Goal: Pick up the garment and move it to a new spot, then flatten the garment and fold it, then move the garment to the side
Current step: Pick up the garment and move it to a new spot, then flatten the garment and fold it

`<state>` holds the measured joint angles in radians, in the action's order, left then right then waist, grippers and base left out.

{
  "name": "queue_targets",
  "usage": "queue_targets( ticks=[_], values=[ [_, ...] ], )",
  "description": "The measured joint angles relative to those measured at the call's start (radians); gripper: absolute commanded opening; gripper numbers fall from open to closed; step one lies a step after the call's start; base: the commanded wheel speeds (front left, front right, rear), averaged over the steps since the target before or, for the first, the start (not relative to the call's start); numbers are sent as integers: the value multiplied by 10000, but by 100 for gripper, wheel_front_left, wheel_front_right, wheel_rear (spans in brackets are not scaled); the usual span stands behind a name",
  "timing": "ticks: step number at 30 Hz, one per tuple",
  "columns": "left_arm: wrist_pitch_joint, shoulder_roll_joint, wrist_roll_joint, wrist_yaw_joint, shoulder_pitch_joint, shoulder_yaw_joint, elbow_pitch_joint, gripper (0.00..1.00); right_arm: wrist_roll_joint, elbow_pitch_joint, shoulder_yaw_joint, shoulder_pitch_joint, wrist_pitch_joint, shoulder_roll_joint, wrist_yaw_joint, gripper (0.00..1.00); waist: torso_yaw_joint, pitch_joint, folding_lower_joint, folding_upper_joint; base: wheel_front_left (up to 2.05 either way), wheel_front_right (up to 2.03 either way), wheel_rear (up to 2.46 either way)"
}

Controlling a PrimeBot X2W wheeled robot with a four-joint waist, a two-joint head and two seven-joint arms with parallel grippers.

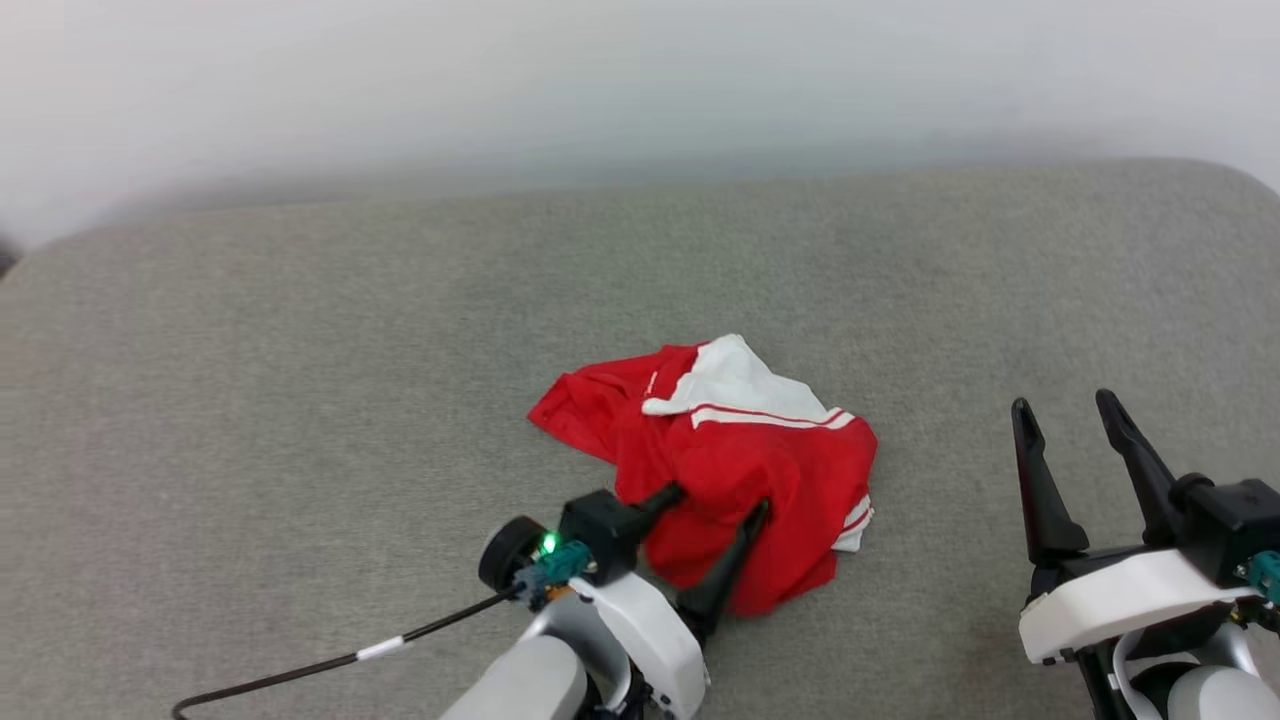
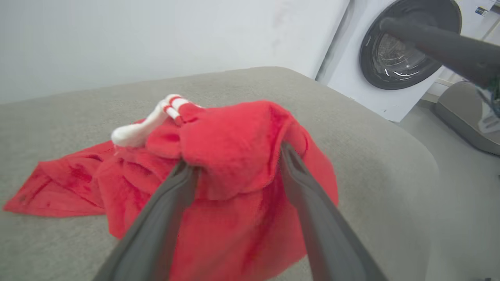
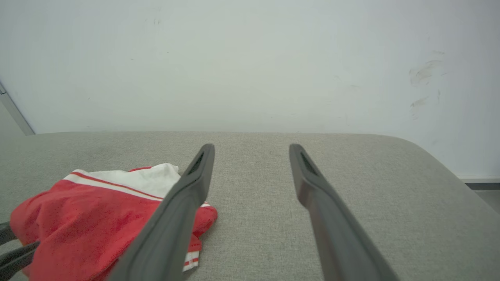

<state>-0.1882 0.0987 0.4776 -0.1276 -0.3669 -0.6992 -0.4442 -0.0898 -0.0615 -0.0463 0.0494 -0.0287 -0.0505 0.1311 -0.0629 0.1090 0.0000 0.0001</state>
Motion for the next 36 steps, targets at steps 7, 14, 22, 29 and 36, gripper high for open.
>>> queue_targets(
  ticks=[7,14,22,29,36],
  values=[
    [-546,349,-82,834,-78,930,1122,100,21,-13,-71,-316,178,0,0,100,401,-602,0,0,0,0,0],
    [-702,1198,109,1891,476,2514,1946,100,44,-119,-167,-625,313,0,0,100,678,-999,0,0,0,0,0],
    [-683,2249,182,2665,2068,3522,2518,100,35,-100,-232,-1072,466,0,0,100,711,-1219,0,0,0,0,0],
    [-391,2435,180,2955,2607,3501,3057,100,-33,-21,-259,-1125,466,0,0,100,696,-1205,0,0,0,0,0],
    [-334,2495,194,2961,2583,3492,3275,100,-33,17,-219,-1105,468,0,0,100,695,-1189,0,0,0,0,0]
  ],
)
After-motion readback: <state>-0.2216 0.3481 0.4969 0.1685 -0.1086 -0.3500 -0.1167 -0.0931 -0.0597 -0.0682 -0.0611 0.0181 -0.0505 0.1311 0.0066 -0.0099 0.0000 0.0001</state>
